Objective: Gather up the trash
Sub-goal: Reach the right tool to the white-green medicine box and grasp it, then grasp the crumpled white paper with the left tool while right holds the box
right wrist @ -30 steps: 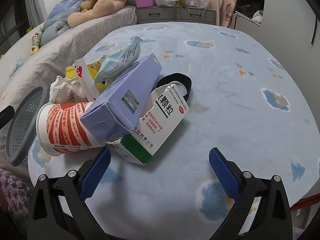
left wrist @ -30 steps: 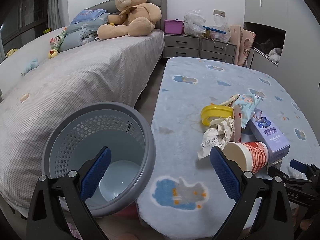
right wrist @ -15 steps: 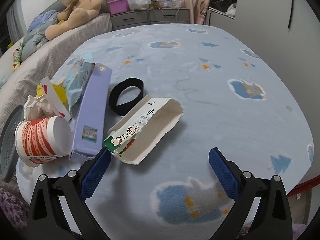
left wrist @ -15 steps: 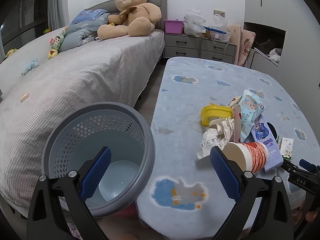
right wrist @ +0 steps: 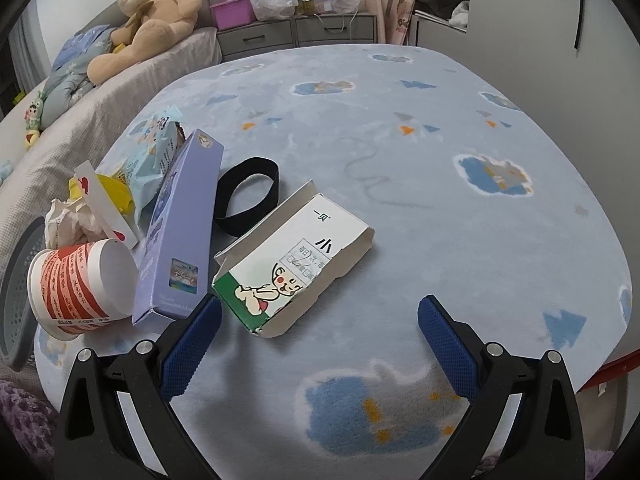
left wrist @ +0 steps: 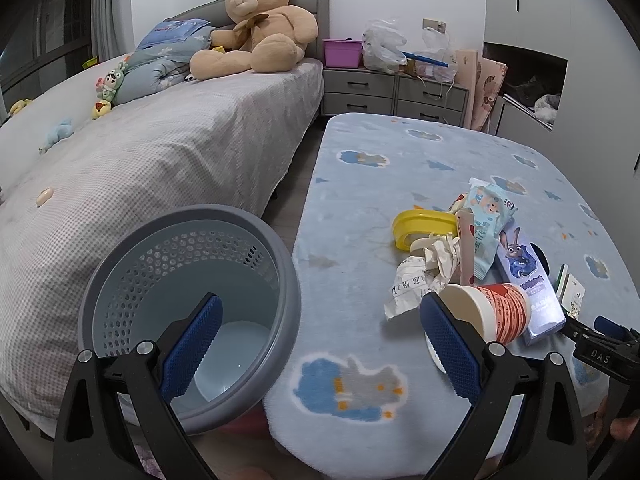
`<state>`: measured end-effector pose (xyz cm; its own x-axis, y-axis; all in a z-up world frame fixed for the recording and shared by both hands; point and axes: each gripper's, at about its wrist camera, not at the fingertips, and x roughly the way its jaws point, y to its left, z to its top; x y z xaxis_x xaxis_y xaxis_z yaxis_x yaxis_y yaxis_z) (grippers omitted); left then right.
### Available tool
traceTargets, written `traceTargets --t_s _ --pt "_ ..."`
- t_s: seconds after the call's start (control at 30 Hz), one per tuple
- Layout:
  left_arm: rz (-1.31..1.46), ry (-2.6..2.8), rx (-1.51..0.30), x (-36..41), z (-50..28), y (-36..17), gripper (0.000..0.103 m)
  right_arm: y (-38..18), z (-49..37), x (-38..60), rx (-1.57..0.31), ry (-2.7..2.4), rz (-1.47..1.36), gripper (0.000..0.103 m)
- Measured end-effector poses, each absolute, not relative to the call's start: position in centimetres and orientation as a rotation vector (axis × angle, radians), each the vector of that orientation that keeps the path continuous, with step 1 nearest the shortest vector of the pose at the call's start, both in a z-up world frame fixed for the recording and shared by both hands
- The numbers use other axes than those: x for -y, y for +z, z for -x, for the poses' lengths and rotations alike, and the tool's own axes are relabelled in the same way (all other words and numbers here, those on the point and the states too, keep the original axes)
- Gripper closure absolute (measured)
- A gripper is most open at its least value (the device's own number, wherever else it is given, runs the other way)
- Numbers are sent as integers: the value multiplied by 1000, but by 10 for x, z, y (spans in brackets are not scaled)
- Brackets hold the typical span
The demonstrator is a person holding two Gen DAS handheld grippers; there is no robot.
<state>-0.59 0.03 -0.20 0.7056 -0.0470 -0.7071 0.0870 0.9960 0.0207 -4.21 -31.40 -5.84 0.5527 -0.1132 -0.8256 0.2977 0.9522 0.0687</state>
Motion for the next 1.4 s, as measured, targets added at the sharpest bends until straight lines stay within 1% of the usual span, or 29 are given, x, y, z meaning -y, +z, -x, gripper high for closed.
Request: traceTargets --t_s 0.3,0.43,0.7,0.83,0.9,0.93,1.0,1.03,1.1,1.17,1.4 --pt "-52 -77 -784 0 6 -2 8 -60 52 344 -961 -366 -264 6" --pt "-48 -84 -784 3 6 -2 8 -54 57 347 -926 -313 -323 6" --pt "-56 -88 -791 7 5 -3 8 -47 26 336 -909 -297 -308 6" --pt "-57 -86 -796 6 3 -5 8 -61 7 337 -960 -317 -303 8" --pt "-58 -85 -802 7 2 -7 8 -69 2 337 -994 -322 -307 16" --pt "-59 -85 -803 7 2 -8 8 -69 2 336 -991 -332 -287 18" --pt "-60 -85 -806 7 0 -9 8 -68 2 333 -987 -332 -265 33" --pt "-60 -87 -807 7 0 -9 8 -67 3 333 -985 -330 -264 38" --pt "-57 -90 -810 7 -1 -10 8 -66 6 335 -981 -340 -252 58" --pt "-56 -91 -811 6 -1 -11 8 -65 11 338 -975 -332 -258 65" --pt "-52 -104 -815 4 0 -11 8 -56 23 333 -950 -265 -296 66"
